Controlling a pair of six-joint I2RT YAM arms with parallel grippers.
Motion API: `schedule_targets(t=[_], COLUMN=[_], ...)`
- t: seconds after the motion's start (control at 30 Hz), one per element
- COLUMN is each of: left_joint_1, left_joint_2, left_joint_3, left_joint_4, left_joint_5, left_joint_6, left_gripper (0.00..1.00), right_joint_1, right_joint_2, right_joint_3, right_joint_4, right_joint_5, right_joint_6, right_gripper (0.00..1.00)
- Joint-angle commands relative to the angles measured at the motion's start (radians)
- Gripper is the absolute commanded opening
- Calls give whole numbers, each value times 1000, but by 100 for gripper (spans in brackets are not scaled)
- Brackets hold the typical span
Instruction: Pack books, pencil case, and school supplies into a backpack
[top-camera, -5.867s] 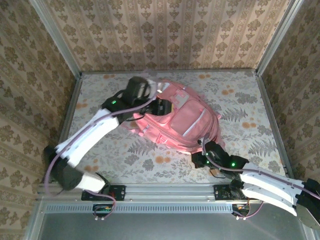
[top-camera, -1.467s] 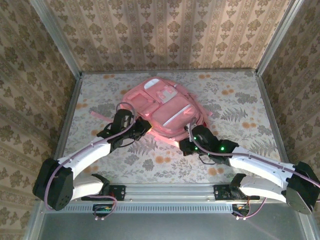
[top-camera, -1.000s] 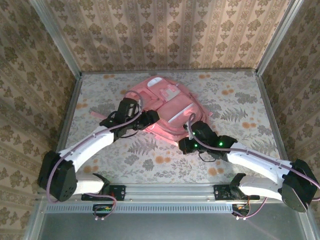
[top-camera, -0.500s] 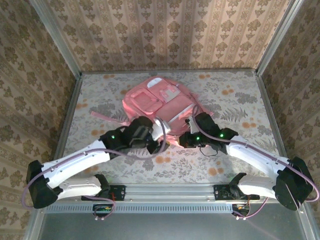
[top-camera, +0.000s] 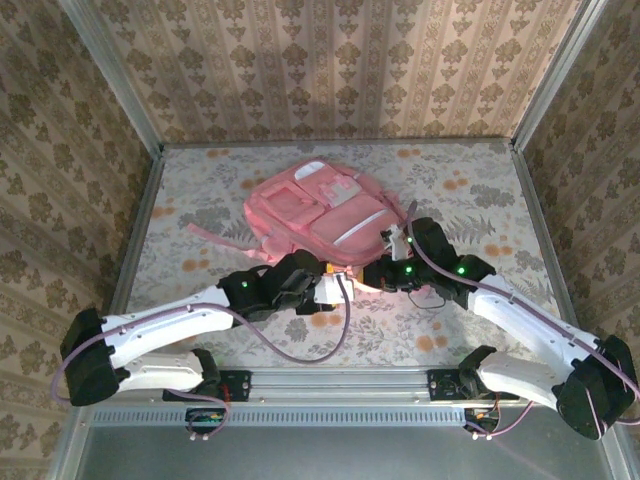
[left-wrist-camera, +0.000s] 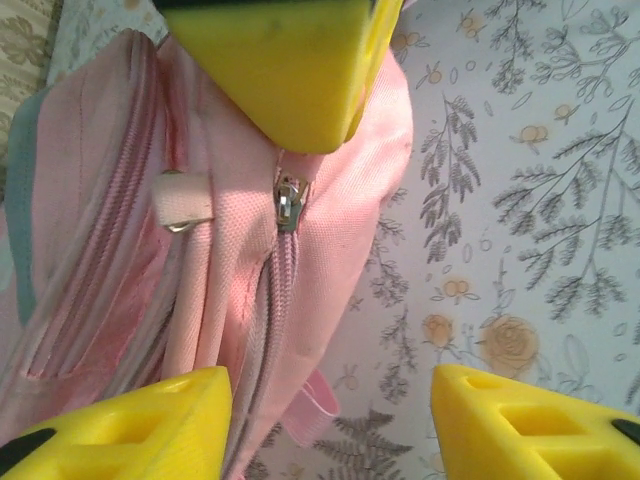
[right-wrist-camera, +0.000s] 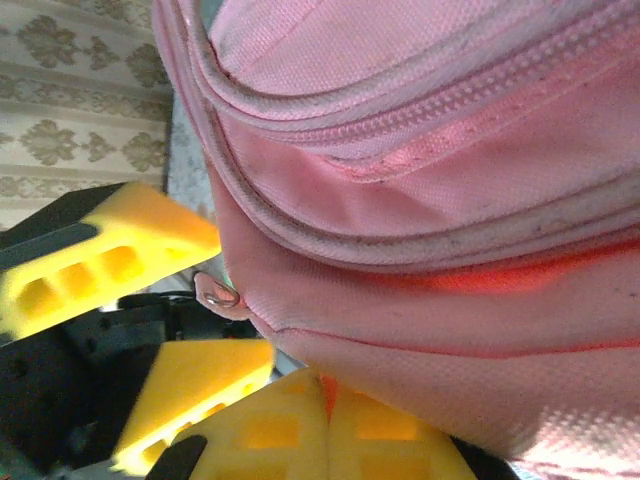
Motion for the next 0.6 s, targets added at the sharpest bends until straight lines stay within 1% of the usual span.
schedule_targets(t=[0.0, 0.1, 0.2, 0.27, 0.33, 0.37, 0.4, 0.43, 0.47, 0.53, 0.57], left_joint_1=[30, 49, 65, 78, 88, 91, 94, 98, 102, 111, 114], left_joint_2=[10, 39, 64, 69, 81, 89, 98, 104, 106, 100, 95], left_joint_3=[2, 17, 26, 34, 40, 43, 45, 45, 47, 57, 61], left_joint_4=[57, 71, 116, 125, 137, 143, 152, 163, 167, 167, 167], left_joint_5=[1, -5, -58, -39, -28, -34, -48, -67, -70, -75, -77], left_joint_6=[73, 80, 82, 81, 76, 77, 79, 80, 84, 98, 104], left_gripper=[58, 61, 63, 63, 58, 53, 43, 32, 23, 0, 0], right_joint_1=[-1, -1, -1, -1, -2, -3, -3, -3, -3, -3, -3], right_joint_2=[-67, -80, -84, -85, -87, -87, -88, -88, -88, -86, -84], right_joint_3=[90, 100, 108, 113, 117, 119, 124, 130, 135, 153, 165], right_joint_4=[71, 75, 96, 94, 91, 92, 91, 86, 80, 44, 16], right_joint_5=[-132, -142, -163, -170, -171, -172, -175, -173, -172, -158, -148], right_joint_6=[28, 41, 61, 64, 66, 68, 68, 68, 68, 49, 33], right_gripper=[0, 0, 0, 0, 0, 0, 0, 0, 0, 0, 0])
